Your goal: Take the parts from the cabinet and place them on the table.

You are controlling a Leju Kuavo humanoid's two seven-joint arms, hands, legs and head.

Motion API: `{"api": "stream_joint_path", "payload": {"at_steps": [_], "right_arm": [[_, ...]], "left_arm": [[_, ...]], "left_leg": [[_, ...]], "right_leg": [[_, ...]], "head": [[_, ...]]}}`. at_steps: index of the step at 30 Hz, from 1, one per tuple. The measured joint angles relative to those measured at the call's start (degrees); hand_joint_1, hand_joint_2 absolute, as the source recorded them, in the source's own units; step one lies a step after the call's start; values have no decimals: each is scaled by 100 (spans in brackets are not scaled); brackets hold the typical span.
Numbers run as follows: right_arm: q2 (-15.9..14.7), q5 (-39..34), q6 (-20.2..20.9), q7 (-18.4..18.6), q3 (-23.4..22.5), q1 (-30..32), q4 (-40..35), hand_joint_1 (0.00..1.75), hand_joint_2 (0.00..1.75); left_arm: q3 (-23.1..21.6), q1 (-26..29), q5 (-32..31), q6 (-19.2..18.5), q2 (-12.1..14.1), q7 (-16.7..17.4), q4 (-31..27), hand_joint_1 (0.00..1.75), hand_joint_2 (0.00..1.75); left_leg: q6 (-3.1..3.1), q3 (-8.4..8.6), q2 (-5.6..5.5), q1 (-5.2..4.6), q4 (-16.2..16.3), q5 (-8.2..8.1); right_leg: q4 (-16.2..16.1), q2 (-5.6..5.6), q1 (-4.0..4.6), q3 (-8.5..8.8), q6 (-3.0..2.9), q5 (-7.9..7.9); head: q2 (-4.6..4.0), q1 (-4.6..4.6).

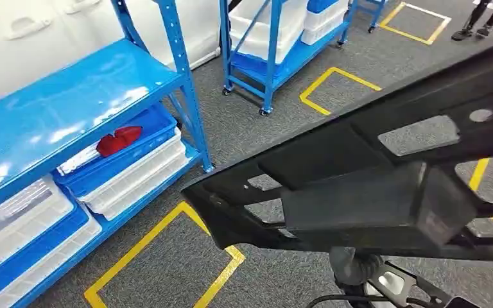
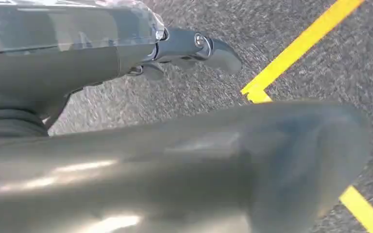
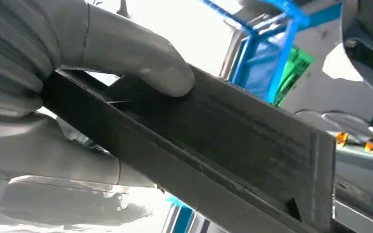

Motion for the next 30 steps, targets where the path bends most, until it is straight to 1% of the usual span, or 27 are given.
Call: {"api": "stream_joint_path", "payload": {"at_steps": [1, 2, 3, 4, 5, 6, 7, 9, 10, 11, 12, 13, 14, 16, 17, 18, 19, 20, 21, 22, 23, 25, 26, 27, 28, 29, 30], "right_arm": [[-9, -2, 0, 0, 0, 39, 0, 175, 175], [-11, -4, 0, 0, -2, 84, 0, 175, 175], [-17, 4, 0, 0, -4, 125, -7, 175, 175], [-17, 35, -11, 0, -4, 153, -24, 175, 175], [-17, 59, -31, 0, -4, 169, -46, 175, 175], [-17, 66, -66, 0, -4, 180, -68, 175, 175], [-20, 61, -103, 0, -7, 177, -72, 175, 175], [-37, 28, -142, 0, -7, 197, -74, 175, 175], [-52, 24, -160, 0, -7, 209, -74, 175, 175], [-68, 13, -184, 0, -7, 220, -74, 175, 175], [-81, -6, -188, 0, -9, 243, -76, 175, 175], [-94, -35, -186, 0, -9, 240, -81, 175, 175], [-96, -61, -184, 0, -4, 237, -79, 175, 175], [-101, -112, -166, 0, -4, 242, -70, 175, 175], [-103, -144, -142, 0, -4, 241, -63, 175, 175], [-103, -179, -112, 0, -4, 238, -50, 175, 175], [-103, -209, -74, 0, -2, 230, -41, 175, 175], [-103, -230, -61, 0, 4, 211, -35, 175, 175], [-103, -256, -46, 0, 18, 175, -22, 175, 175], [-103, -273, -26, 0, 26, 122, -13, 175, 175], [-100, -289, 2, 0, 35, 80, 4, 175, 175], [-100, -365, 64, 0, 37, 32, 31, 175, 175], [-100, -402, 107, 0, 37, 23, 48, 175, 175], [-96, -424, 144, 0, 37, 11, 57, 175, 175], [-90, -465, 181, 0, 33, -44, 70, 175, 175], [-68, -483, 229, 0, 33, -94, 92, 175, 175], [-50, -492, 267, 0, 31, -107, 112, 175, 175]], "left_arm": [[-2, 20, -17, 0, -2, 24, 0, 0, 0], [-4, 35, -46, 7, -11, 46, 0, 0, 0], [-7, 37, -70, 24, -26, 81, 0, 0, 0], [-11, 33, -105, 37, -37, 96, 0, 0, 0], [-22, 30, -131, 44, -46, 125, 0, 0, 0], [-37, 35, -162, 50, -50, 149, 0, 0, 0], [-55, 33, -182, 53, -57, 170, 2, 0, 0], [-61, 30, -179, 57, -68, 195, 2, 0, 0], [-61, 23, -177, 59, -72, 197, 2, 0, 0], [-70, 7, -177, 59, -81, 197, 2, 0, 0], [-81, -11, -175, 59, -118, 197, 2, 0, 0], [-94, -18, -173, 63, -120, 195, 2, 0, 0], [-98, -4, -164, 66, -125, 190, 2, 0, 0], [-96, 40, -135, 59, -133, 168, 2, 0, 0], [-96, 44, -105, 53, -136, 138, 2, 0, 0], [-94, 36, -85, 48, -144, 107, 2, 0, 0], [-94, 24, -72, 48, -157, 72, 2, 0, 0], [-94, 12, -59, 48, -175, 59, 2, 0, 0], [-94, 5, -53, 55, -179, 53, 2, 0, 0], [-94, 6, -40, 70, -183, 44, 2, 0, 0], [-94, 6, -33, 83, -190, 39, 2, 0, 0], [-90, 6, 11, 129, -190, 28, 2, 0, 0], [-85, -4, 15, 155, -190, 13, 2, 0, 0], [-83, -13, 17, 164, -188, 0, 0, 0, 0], [-79, -15, 20, 170, -186, -26, 0, 0, 0], [-72, -7, 24, 175, -188, -30, 2, 0, 0], [-50, 7, 35, 190, -188, -35, 2, 0, 0]], "left_leg": [[-10, -210, -25, 0, 415, -119], [-14, -288, -28, 1, 524, -69], [-13, -238, -30, 1, 355, 116], [-7, -91, -45, 8, -18, 374], [1, 138, -106, 23, -550, 670], [7, 336, -350, 54, -1032, 877], [17, 391, -554, 61, -1172, 774], [60, 381, -449, 37, -1157, 780], [98, 401, -397, 16, -1157, 786], [149, 407, -335, 42, -1201, 818], [200, 421, -238, 60, -1239, 855], [232, 426, -184, 48, -1256, 862], [257, 417, -108, 25, -1256, 860], [270, 411, 51, -6, -1253, 850], [272, 405, 137, -11, -1250, 846], [268, 406, 210, -16, -1250, 840], [259, 414, 277, -18, -1249, 833], [244, 429, 331, -19, -1248, 821], [224, 456, 385, -25, -1247, 805], [195, 471, 434, -47, -1241, 785], [163, 474, 482, -72, -1233, 765], [108, 503, 593, -62, -1244, 754], [75, 535, 677, -68, -1257, 743], [23, 521, 528, -28, -1216, 688], [9, 480, 222, -18, -1071, 577], [6, 328, 64, -11, -746, 379], [0, 98, 9, -7, -276, 148]], "right_leg": [[7, 91, 4, -2, -1, -1], [14, 172, 5, 2, -1, -1], [23, 255, 2, 6, 1, -2], [38, 337, -4, 7, 9, -7], [64, 422, -11, 9, 26, -17], [96, 490, -16, -6, 52, -34], [149, 558, 22, -43, 96, -44], [139, 684, -22, -94, 163, -12], [120, 748, -30, -101, 208, 9], [116, 811, -30, -119, 258, 19], [181, 665, -39, -126, 264, -29], [426, 292, 2, -247, 288, -217], [832, 132, -8, -442, 312, -448], [1709, 12, -38, -863, 342, -812], [1931, -7, -49, -972, 351, -838], [1856, -25, -58, -927, 354, -741], [1515, -53, -64, -741, 349, -534], [984, -129, -63, -447, 331, -292], [430, -349, -42, -128, 292, -96], [134, -701, 20, 5, 239, -173], [123, -614, 50, 1, 178, -134], [141, -472, 74, -32, 147, -142], [110, -381, 76, -22, 107, -127], [56, -328, 4, 19, 59, -86], [40, -257, 9, 21, 43, -78], [41, -194, 7, 14, 3, -69], [41, -115, 13, 9, -14, -66]], "head": [[0, 0], [0, 0], [0, 0], [0, 0], [-2, 0], [0, 0], [0, 0], [0, 0], [0, 0], [-2, 0], [0, 0], [0, 2], [-2, 2], [0, 0], [0, 0], [-2, 2], [0, 0], [0, 0], [0, 2], [0, 2], [0, 0], [0, 0], [0, 0], [0, 0], [0, 2], [0, 0], [0, 0]]}}
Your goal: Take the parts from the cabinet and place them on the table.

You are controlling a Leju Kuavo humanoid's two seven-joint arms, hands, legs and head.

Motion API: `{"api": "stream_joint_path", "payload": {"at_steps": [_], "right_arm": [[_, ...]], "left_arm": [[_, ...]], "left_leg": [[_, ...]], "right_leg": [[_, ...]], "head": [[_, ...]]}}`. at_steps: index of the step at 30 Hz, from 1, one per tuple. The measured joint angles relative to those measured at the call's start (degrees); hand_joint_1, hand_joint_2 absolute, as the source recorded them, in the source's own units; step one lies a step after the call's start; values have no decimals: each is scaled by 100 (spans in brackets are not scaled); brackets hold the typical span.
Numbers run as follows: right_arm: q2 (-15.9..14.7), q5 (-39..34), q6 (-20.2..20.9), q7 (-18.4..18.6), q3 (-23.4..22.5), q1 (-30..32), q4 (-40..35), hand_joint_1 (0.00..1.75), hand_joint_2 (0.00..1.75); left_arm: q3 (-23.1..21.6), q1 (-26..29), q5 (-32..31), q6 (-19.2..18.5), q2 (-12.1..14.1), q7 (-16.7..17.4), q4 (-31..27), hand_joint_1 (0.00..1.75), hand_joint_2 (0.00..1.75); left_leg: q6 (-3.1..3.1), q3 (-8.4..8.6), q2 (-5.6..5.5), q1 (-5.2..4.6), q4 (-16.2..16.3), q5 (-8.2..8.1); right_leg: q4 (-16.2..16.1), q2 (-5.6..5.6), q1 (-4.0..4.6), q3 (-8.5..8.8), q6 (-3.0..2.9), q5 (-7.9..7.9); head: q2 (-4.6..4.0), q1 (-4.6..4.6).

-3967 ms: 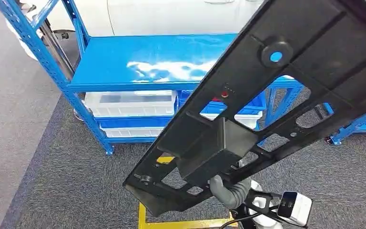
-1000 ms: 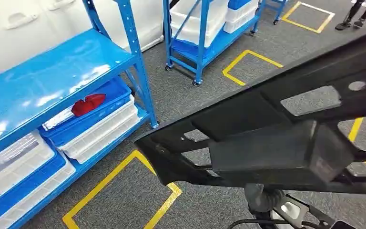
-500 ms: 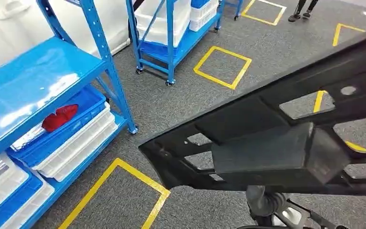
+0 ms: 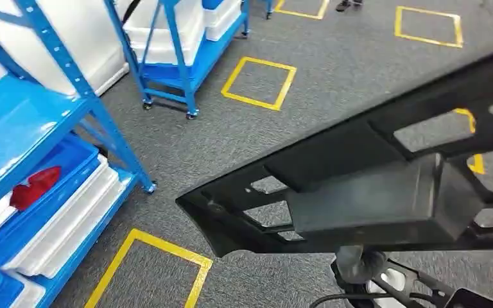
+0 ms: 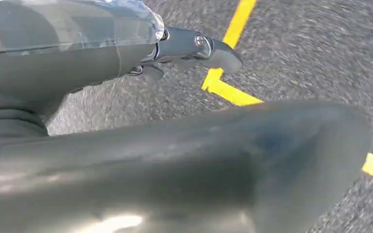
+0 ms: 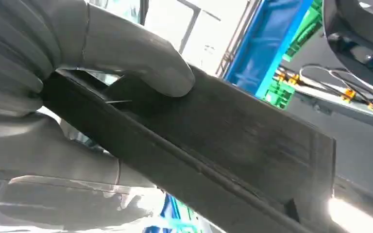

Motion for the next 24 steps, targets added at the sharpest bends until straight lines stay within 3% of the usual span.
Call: {"api": "stream_joint_path", "payload": {"at_steps": [1, 2, 3, 5, 6, 7, 8, 11, 12, 13, 14, 16, 17, 18, 19, 20, 21, 22, 23, 24], "right_arm": [[17, 0, 44, 0, -2, 13, 15, 175, 175], [28, 9, 87, 0, -7, 42, 31, 175, 175], [42, 24, 120, 0, -15, 61, 39, 175, 175], [72, 39, 173, 0, -35, 60, 50, 175, 175], [96, 42, 181, 0, -53, 59, 50, 175, 175], [124, 39, 181, 0, -65, 59, 50, 175, 175], [146, 39, 186, 0, -74, 45, 50, 175, 175], [199, 20, 273, 0, -109, 73, 48, 175, 175], [201, 18, 286, 0, -127, 79, 48, 175, 175], [201, 17, 288, 0, -142, 87, 46, 175, 175], [201, 24, 295, 0, -151, 78, 48, 175, 175], [205, 61, 295, 0, -155, 105, 61, 175, 175], [210, 74, 295, 0, -162, 128, 74, 175, 175], [216, 90, 286, 0, -170, 150, 90, 175, 175], [229, 111, 269, 0, -175, 159, 105, 175, 175], [238, 122, 264, 0, -181, 158, 109, 175, 175], [256, 122, 260, 0, -188, 154, 109, 175, 175], [271, 118, 260, 0, -195, 144, 109, 175, 175], [291, 107, 258, 0, -197, 123, 114, 175, 175], [317, 79, 253, 0, -199, 97, 111, 175, 175]], "left_arm": [[26, 17, 13, 24, 7, -11, 0, 0, 0], [52, 37, 35, 42, 11, -15, -2, 0, 0], [63, 51, 44, 50, 24, -24, -2, 0, 0], [70, 39, 48, 50, 39, -28, -2, 0, 0], [81, 26, 55, 50, 57, -26, -2, 0, 0], [92, 22, 61, 50, 66, -26, -2, 0, 0], [100, 15, 68, 50, 74, -28, -2, 0, 0], [111, 10, 87, 68, 96, -35, -2, 0, 0], [116, -4, 98, 70, 94, -46, -2, 0, 0], [125, -22, 96, 70, 96, -59, -2, 0, 0], [140, -20, 96, 74, 96, -85, -2, 0, 0], [160, 14, 94, 76, 109, -98, -2, 0, 0], [170, 27, 94, 76, 120, -101, -2, 0, 0], [181, 26, 92, 74, 129, -103, -2, 0, 0], [188, 18, 79, 68, 131, -100, -2, 0, 0], [188, 7, 76, 57, 138, -94, -2, 0, 0], [188, -5, 76, 52, 142, -87, -2, 0, 0], [190, -11, 76, 52, 144, -83, -2, 0, 0], [194, -11, 79, 52, 151, -79, -2, 0, 0], [199, -11, 79, 52, 161, -79, -2, 0, 0]], "left_leg": [[-7, -227, -29, 0, 453, -169], [-12, -382, -34, 0, 732, -205], [-11, -408, -35, 0, 726, -101], [11, -159, -60, 2, 75, 377], [26, 66, -155, 11, -441, 660], [48, 204, -444, 33, -775, 718], [46, 242, -558, 52, -913, 670], [122, 250, -397, -11, -881, 685], [188, 268, -314, 57, -966, 736], [215, 284, -239, 37, -992, 753], [251, 283, -183, 30, -993, 755], [269, 280, -29, -6, -992, 745], [275, 275, 50, -11, -990, 738], [270, 276, 130, -14, -988, 730], [261, 282, 201, -15, -988, 721], [253, 292, 260, -15, -986, 711], [236, 313, 313, -17, -984, 697], [215, 339, 366, -21, -984, 683], [173, 343, 404, -61, -969, 655], [144, 347, 467, -51, -972, 648]], "right_leg": [[2, 92, 10, -5, -8, 0], [5, 184, 19, -2, -10, 0], [10, 276, 19, 3, -10, 0], [39, 443, 12, 9, -2, -4], [60, 521, 5, 15, 17, -16], [82, 581, -7, -1, 40, -29], [137, 650, 20, -46, 83, -37], [81, 828, -44, -90, 203, 23], [102, 857, -26, -105, 242, 14], [230, 531, -2, -158, 249, -94], [532, 299, 0, -305, 276, -293], [1412, 144, -44, -732, 321, -694], [1726, 121, -58, -896, 335, -776], [1802, 107, -69, -935, 344, -733], [1590, 87, -76, -824, 341, -574], [1183, 48, -76, -607, 329, -360], [630, -69, -65, -300, 299, -127], [177, -320, -31, -37, 252, -15], [65, -449, 49, 2, 218, -92], [60, -340, 51, -21, 186, -67]], "head": [[0, 0], [0, 0], [0, 0], [-2, 0], [0, 0], [-2, 0], [0, 0], [0, 0], [0, 0], [0, 2], [0, 0], [0, 2], [0, 0], [-2, 0], [-2, 2], [0, 0], [0, 0], [-2, 0], [0, 0], [0, 0]]}}
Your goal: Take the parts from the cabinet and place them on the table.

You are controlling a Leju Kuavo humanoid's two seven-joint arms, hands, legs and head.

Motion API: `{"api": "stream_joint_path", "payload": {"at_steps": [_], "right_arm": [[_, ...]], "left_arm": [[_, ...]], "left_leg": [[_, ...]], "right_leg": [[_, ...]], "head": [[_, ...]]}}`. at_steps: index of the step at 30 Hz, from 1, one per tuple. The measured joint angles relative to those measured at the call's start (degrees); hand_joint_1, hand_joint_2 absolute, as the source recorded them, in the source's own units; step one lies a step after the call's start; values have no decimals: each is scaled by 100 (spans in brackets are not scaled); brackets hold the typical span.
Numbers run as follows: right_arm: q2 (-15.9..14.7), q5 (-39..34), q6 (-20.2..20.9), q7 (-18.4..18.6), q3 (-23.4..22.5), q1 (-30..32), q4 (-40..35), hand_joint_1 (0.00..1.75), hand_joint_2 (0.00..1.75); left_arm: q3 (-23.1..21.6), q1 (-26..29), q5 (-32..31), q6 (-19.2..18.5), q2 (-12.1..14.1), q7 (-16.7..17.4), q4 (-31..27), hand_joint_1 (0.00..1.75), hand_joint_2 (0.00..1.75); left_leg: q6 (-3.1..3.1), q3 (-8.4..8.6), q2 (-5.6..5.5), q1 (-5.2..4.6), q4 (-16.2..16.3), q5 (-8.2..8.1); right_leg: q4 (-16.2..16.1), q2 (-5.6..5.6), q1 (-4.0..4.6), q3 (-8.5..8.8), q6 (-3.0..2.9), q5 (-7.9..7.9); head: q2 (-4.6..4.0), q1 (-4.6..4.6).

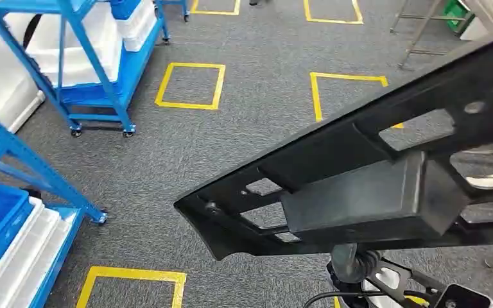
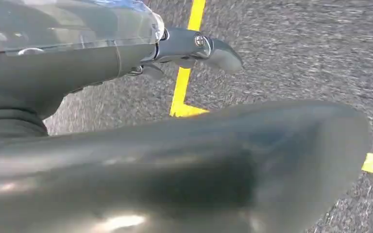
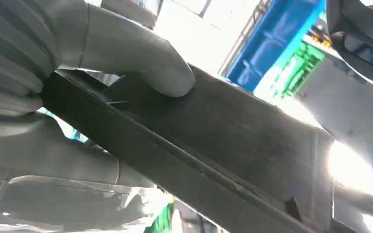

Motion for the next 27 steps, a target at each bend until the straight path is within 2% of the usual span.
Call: {"api": "stream_joint_path", "payload": {"at_steps": [2, 3, 4, 5, 6, 7, 8, 9, 10, 11, 12, 13, 14, 16, 17, 18, 19, 20, 21, 23, 24, 25, 26, 27], "right_arm": [[26, -83, -2, 0, -26, -21, 2, 175, 175], [41, -116, -2, 0, -48, -30, 0, 175, 175], [77, -136, -2, 0, -57, -32, 0, 175, 175], [103, -171, -2, 0, -61, -79, 2, 175, 175], [138, -190, -2, 0, -66, -112, 2, 175, 175], [158, -230, 0, 0, -74, -108, 7, 175, 175], [166, -254, 4, 0, -85, -101, 11, 175, 175], [168, -269, 20, 0, -99, -91, 18, 175, 175], [171, -278, 30, 0, -122, -85, 20, 175, 175], [171, -276, 33, 0, -142, -83, 20, 175, 175], [179, -269, 46, 0, -153, -83, 17, 175, 175], [193, -245, 55, 0, -160, -84, 17, 175, 175], [210, -216, 61, 0, -164, -86, 17, 175, 175], [227, -104, 20, 0, -173, -64, 17, 175, 175], [234, -26, -11, 0, -186, -23, 4, 175, 175], [245, 47, -54, 0, -197, 8, -13, 175, 175], [249, 96, -101, 0, -201, 29, -24, 175, 175], [249, 137, -127, 0, -203, 23, -50, 175, 175], [252, 159, -142, 0, -203, 22, -55, 175, 175], [249, 166, -175, 0, -203, 52, -55, 175, 175], [249, 166, -186, 0, -206, 60, -55, 175, 175], [245, 168, -188, 0, -212, 61, -55, 175, 175], [243, 181, -186, 0, -212, 61, -55, 175, 175], [243, 212, -186, 0, -212, 61, -55, 175, 175]], "left_arm": [[2, -11, 0, 9, 20, -4, 0, 0, 0], [2, -32, 0, 18, 29, -13, -2, 0, 0], [2, -44, 0, 26, 44, -20, -4, 0, 0], [2, -44, -2, 31, 49, -24, -7, 0, 0], [9, -35, 7, 46, 66, -20, -7, 0, 0], [22, -17, 13, 59, 105, -11, -7, 0, 0], [35, 0, 17, 85, 130, 2, -7, 0, 0], [44, 12, 17, 105, 145, 26, -7, 0, 0], [46, 13, 15, 127, 158, 65, -7, 0, 0], [46, 10, 0, 136, 169, 90, -9, 0, 0], [46, 10, -2, 140, 180, 105, -9, 0, 0], [46, 13, -18, 140, 182, 112, -9, 0, 0], [46, 22, -33, 138, 186, 111, -9, 0, 0], [46, 18, -35, 79, 188, 72, -11, 0, 0], [46, 6, -39, 33, 188, 55, -11, 0, 0], [44, -11, -59, -17, 184, 46, -11, 0, 0], [42, -30, -96, -46, 169, 44, -11, 0, 0], [37, -34, -114, -79, 171, 37, -11, 0, 0], [35, -19, -136, -96, 171, 37, -11, 0, 0], [29, 11, -164, -118, 169, 46, -11, 0, 0], [29, 11, -179, -120, 167, 46, -11, 0, 0], [24, 4, -195, -122, 156, 46, -11, 0, 0], [18, -3, -212, -122, 142, 44, -11, 0, 0], [9, -9, -221, -122, 129, 42, -11, 0, 0]], "left_leg": [[-54, 40, 123, 9, -25, -9], [-98, 84, 173, -3, -30, -34], [-126, 74, -36, 44, 43, -101], [-144, -29, -293, 48, 273, -257], [-157, -252, -425, 49, 731, -500], [-174, -496, -474, 49, 1225, -713], [-186, -705, -499, 49, 1628, -833], [-190, -809, -505, 49, 1786, -807], [-188, -783, -506, 49, 1670, -654], [-182, -640, -516, 54, 1307, -392], [-177, -412, -585, 66, 784, -93], [-176, -192, -800, 94, 282, 142], [-155, -106, -1061, 102, 68, 74], [-111, -101, -961, 85, 57, 64], [-65, -100, -907, 66, 60, 65], [-23, -92, -851, 102, 22, 91], [21, -86, -757, 121, -9, 120], [49, -85, -701, 108, -19, 120], [89, -85, -618, 90, -19, 108], [105, -86, -450, 68, -17, 91], [107, -89, -369, 63, -15, 85], [102, -85, -290, 61, -14, 79], [99, -73, -221, 56, -14, 66], [86, -49, -152, 52, -14, 49]], "right_leg": [[2, 140, 19, -27, -40, -5], [-65, 214, -19, 10, -89, 25], [-110, 263, -54, 70, -109, 57], [-126, 316, -70, 78, -146, 66], [-126, 373, -68, 74, -176, 69], [-124, 459, -64, 73, -178, 70], [-117, 547, -62, 70, -179, 70], [-112, 629, -62, 74, -178, 70], [-110, 707, -64, 82, -174, 68], [-101, 788, -69, 91, -166, 63], [-83, 866, -76, 104, -148, 52], [-60, 938, -83, 104, -123, 35], [-9, 1003, -45, 70, -83, 12], [-5, 1120, -85, 10, -13, 39], [-25, 1187, -100, 1, 37, 58], [-30, 1246, -78, -14, 77, 65], [38, 1087, -93, -27, 78, 15], [247, 731, -63, -133, 104, -147], [655, 555, -77, -332, 139, -390], [1516, 465, -103, -754, 183, -749], [1757, 454, -107, -879, 197, -790], [1701, 441, -113, -856, 204, -685], [1406, 421, -114, -698, 196, -492], [856, 363, -108, -402, 171, -227]], "head": [[0, 0], [0, 0], [-2, 2], [0, 0], [-2, 0], [0, 0], [0, 0], [0, 0], [0, 0], [0, 0], [0, 0], [0, 0], [0, 0], [-2, 0], [0, 0], [0, 0], [0, 0], [-2, 2], [0, 2], [0, 0], [0, 2], [0, 0], [0, 0], [0, 0]]}}
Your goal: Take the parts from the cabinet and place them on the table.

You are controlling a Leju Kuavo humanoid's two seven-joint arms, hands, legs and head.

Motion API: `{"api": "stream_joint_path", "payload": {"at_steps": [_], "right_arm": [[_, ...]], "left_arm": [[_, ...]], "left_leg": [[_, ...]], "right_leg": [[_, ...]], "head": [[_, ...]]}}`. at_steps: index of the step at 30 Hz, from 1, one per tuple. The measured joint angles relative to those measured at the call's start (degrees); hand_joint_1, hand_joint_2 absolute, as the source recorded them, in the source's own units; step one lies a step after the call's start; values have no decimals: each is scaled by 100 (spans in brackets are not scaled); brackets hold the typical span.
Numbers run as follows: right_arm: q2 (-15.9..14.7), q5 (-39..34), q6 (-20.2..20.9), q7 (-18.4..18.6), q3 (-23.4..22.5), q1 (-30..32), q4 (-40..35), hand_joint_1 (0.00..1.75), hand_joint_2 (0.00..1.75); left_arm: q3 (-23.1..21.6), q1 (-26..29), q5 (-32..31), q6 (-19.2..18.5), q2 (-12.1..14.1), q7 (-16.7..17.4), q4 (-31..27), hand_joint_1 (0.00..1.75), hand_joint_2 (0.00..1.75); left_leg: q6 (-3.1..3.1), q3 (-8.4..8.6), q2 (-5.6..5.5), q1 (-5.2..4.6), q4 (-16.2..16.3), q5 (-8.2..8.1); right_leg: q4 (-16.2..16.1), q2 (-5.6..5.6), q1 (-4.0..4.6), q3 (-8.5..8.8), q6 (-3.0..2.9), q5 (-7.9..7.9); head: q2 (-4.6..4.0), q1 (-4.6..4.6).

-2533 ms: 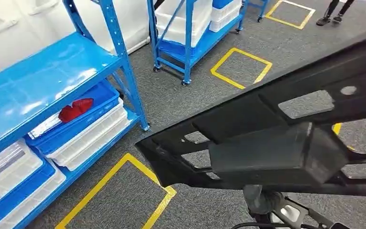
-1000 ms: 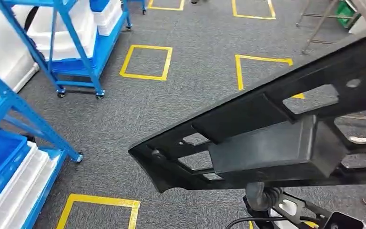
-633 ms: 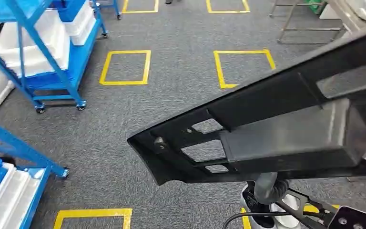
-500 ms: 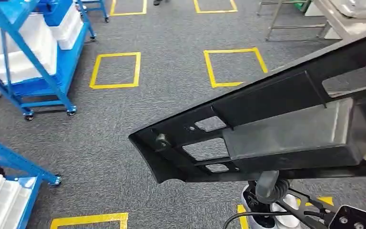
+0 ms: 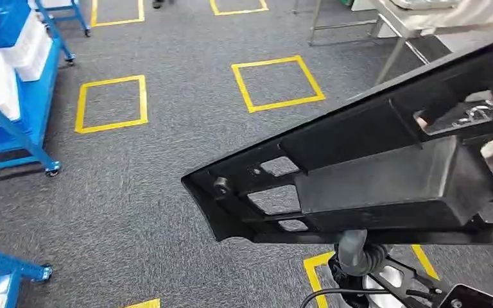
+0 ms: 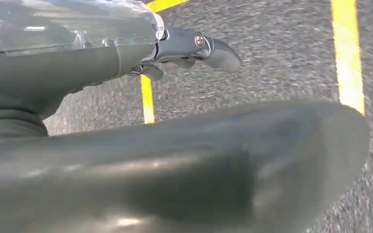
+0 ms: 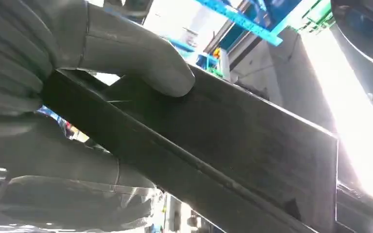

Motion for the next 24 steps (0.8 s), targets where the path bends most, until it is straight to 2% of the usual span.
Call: {"api": "stream_joint_path", "payload": {"at_steps": [1, 2, 3, 6, 7, 8, 9, 10, 11, 12, 13, 14, 15, 16, 17, 18, 21, 22, 23, 24], "right_arm": [[0, 51, -4, 0, 0, -3, 0, 175, 175], [-2, 105, -22, 0, 0, -11, 0, 175, 175], [-2, 173, -52, 0, 6, -15, 0, 175, 175], [-13, 289, -203, 0, 44, 1, -7, 175, 175], [-17, 317, -238, 0, 74, 4, -9, 175, 175], [-22, 348, -254, 0, 112, -8, -9, 175, 175], [-22, 357, -276, 0, 158, -14, -2, 175, 175], [-26, 370, -319, 0, 197, -5, 9, 175, 175], [-33, 383, -354, 0, 232, -3, 24, 175, 175], [-39, 406, -395, 0, 269, -2, 52, 175, 175], [-48, 435, -448, 2, 300, -2, 83, 175, 175], [-59, 455, -496, 2, 346, -5, 134, 175, 175], [-66, 461, -531, 2, 387, -5, 179, 175, 175], [-79, 457, -531, 7, 439, -11, 245, 175, 175], [-85, 431, -503, 13, 491, -33, 303, 175, 175], [-90, 418, -487, 17, 544, -83, 361, 175, 175], [-158, 330, -319, 55, 719, -142, 498, 175, 175], [-222, 309, -273, 57, 775, -165, 546, 175, 175], [-284, 291, -258, 52, 835, -187, 601, 175, 175], [-354, 278, -251, 37, 914, -247, 702, 175, 175]], "left_arm": [[-11, -1, -7, -7, -7, -7, 0, 0, 0], [-17, 0, -24, -20, -13, -9, 0, 0, 0], [-22, 3, -48, -28, -22, -9, 0, 0, 0], [-57, -12, -136, -87, -39, 33, 0, 0, 0], [-83, -23, -164, -87, -50, 50, 0, 0, 0], [-105, -31, -188, -87, -63, 57, 2, 0, 0], [-127, -24, -208, -90, -72, 63, 2, 0, 0], [-142, -3, -243, -90, -81, 68, 2, 0, 0], [-160, 19, -269, -96, -83, 70, 2, 0, 0], [-175, 37, -312, -109, -94, 81, 2, 0, 0], [-195, 40, -346, -125, -103, 85, 2, 0, 0], [-230, 34, -378, -142, -118, 92, 2, 0, 0], [-260, 23, -394, -153, -127, 94, 2, 0, 0], [-295, 14, -398, -157, -140, 96, 2, 0, 0], [-299, 13, -389, -162, -153, 96, 4, 0, 0], [-299, 18, -369, -164, -166, 94, 11, 0, 0], [-297, -7, -289, -162, -192, 48, 11, 0, 0], [-295, -14, -259, -177, -228, 35, 13, 0, 0], [-295, -23, -245, -192, -243, 31, 11, 0, 0], [-295, -18, -234, -195, -247, 26, 11, 0, 0]], "left_leg": [[-16, 29, 56, -4, 0, -18], [-41, 50, 98, -20, 2, -37], [-82, 51, 156, -56, 20, -62], [-152, 101, 355, -62, -5, -88], [-192, 92, 308, -39, 20, -138], [-217, 76, 17, -17, 157, -233], [-224, -81, -187, -4, 513, -455], [-240, -309, -288, -1, 991, -694], [-256, -543, -336, -1, 1458, -874], [-269, -715, -349, -1, 1768, -935], [-278, -754, -350, 6, 1784, -841], [-286, -666, -353, 17, 1538, -615], [-292, -492, -375, 33, 1118, -339], [-300, -262, -487, 61, 583, -46], [-304, -118, -753, 104, 207, 40], [-284, -68, -850, 98, 68, -44], [-175, -67, -716, 42, 126, -42], [-118, -53, -654, 99, 63, -11], [-84, -32, -587, 90, 41, 4], [-36, -28, -517, 78, 36, -1]], "right_leg": [[-516, -161, 22, 289, -39, 202], [-843, -495, 76, 450, -95, 184], [-874, -474, 126, 446, -152, 192], [-889, -229, 141, 408, -225, 199], [-949, -159, 57, 463, -268, 242], [-967, -109, 61, 483, -289, 248], [-967, -53, 55, 486, -320, 249], [-967, 21, 54, 489, -335, 242], [-964, 110, 55, 486, -342, 238], [-959, 199, 55, 489, -341, 238], [-956, 278, 51, 499, -339, 237], [-949, 362, 44, 511, -329, 231], [-932, 437, 35, 523, -312, 220], [-900, 508, 25, 528, -280, 198], [-857, 574, 12, 506, -244, 174], [-788, 647, 39, 465, -209, 160], [-846, 796, 4, 409, -95, 209], [-828, 816, 13, 397, -59, 196], [-739, 523, 28, 375, -39, 126], [-446, 275, 36, 230, -16, -63]], "head": [[0, 2], [0, 0], [0, 0], [0, 0], [0, 0], [0, 0], [0, 0], [0, 0], [0, 0], [0, 0], [0, 0], [-2, 0], [-2, 0], [0, 0], [0, 0], [-2, 0], [0, 0], [0, 0], [0, 0], [0, 0]]}}
